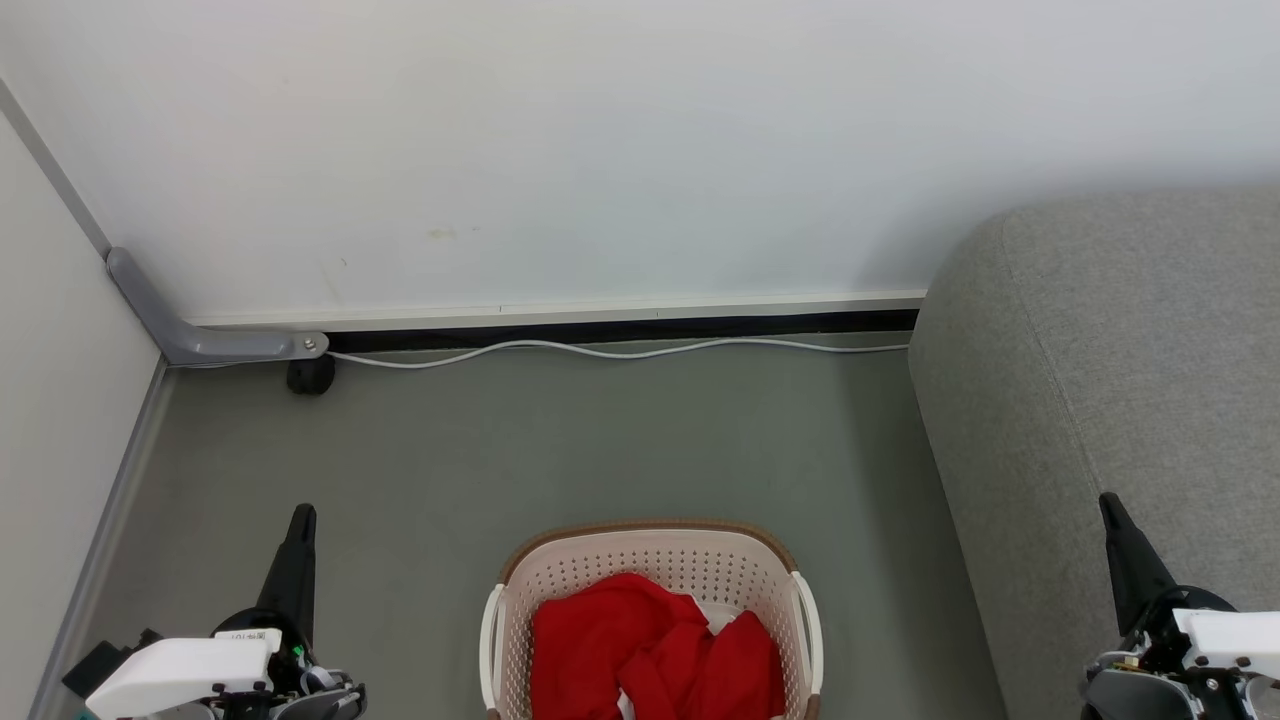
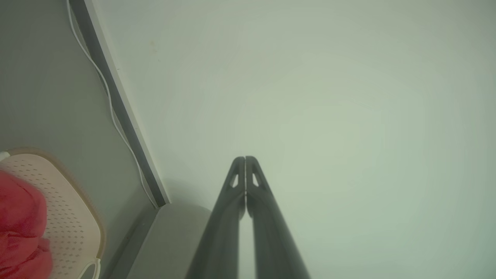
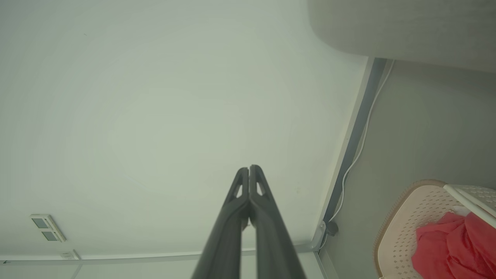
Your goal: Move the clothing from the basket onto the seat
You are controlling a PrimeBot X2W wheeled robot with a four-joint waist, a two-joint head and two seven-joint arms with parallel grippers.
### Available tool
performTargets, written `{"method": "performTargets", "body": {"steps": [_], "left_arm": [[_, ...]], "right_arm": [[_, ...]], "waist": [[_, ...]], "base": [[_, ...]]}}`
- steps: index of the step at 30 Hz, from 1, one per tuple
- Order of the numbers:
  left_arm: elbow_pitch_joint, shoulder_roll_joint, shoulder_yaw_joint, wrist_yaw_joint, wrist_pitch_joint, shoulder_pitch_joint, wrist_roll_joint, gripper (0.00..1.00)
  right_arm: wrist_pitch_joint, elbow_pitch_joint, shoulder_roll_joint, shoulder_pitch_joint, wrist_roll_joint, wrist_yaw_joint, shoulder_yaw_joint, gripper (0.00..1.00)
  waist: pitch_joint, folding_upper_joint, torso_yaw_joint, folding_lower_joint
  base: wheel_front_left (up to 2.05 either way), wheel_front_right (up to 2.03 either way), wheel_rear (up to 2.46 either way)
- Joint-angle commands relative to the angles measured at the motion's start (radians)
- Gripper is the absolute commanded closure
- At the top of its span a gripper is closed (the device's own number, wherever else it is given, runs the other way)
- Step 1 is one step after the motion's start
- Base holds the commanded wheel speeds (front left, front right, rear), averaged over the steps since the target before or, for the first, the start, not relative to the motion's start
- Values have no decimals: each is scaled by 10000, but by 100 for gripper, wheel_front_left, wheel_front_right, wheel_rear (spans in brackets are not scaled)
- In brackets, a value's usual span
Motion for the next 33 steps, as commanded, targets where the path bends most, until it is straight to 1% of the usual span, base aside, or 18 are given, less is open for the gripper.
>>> {"method": "performTargets", "body": {"steps": [1,33], "left_arm": [[-289,175,326,-79,60,-580,-41,100],[-289,175,325,-79,60,-580,-41,100]], "right_arm": [[71,-301,-108,-356,118,16,171,100],[71,-301,-108,-356,118,16,171,100]], "waist": [[0,0,0,0],[0,0,0,0]], "base": [[0,0,0],[0,0,0]]}}
